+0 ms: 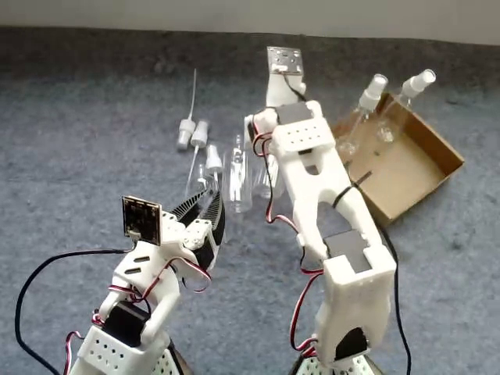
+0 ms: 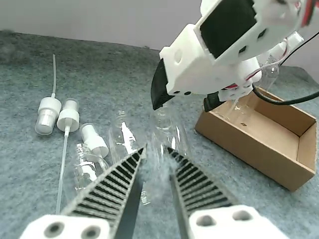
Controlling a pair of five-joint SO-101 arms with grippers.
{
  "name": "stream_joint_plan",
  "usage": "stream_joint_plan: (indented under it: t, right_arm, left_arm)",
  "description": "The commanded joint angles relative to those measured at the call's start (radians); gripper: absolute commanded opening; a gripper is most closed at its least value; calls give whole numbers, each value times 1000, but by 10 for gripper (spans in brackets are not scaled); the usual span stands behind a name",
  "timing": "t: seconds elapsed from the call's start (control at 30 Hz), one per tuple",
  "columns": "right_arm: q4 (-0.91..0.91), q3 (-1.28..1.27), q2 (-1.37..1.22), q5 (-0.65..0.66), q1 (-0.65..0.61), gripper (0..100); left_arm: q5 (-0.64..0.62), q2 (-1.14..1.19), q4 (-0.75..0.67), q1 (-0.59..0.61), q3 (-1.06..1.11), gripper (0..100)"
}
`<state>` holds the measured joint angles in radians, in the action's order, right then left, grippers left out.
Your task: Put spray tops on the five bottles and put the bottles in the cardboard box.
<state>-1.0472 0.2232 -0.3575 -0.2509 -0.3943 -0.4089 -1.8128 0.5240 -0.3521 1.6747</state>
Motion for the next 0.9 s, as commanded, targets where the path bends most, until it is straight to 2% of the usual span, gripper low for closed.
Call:
stream_joint_plan:
  t: [0.0, 0.3, 0.63, 0.7, 0.87]
  right_arm:
    - [107, -41, 19, -11, -4, 332]
    - [285, -194, 18, -5, 7, 332]
    - [294, -325, 19, -2, 51, 330]
    - [294, -344, 21, -2, 54, 300]
    - [294, -358, 25, -2, 73, 114]
  left_arm:
    - [-2, -10, 2, 2, 19, 5]
    - [-2, -8, 3, 2, 19, 5]
    - [-2, -8, 3, 2, 19, 5]
    - [-2, -8, 3, 2, 19, 5]
    - [-2, -8, 3, 2, 19, 5]
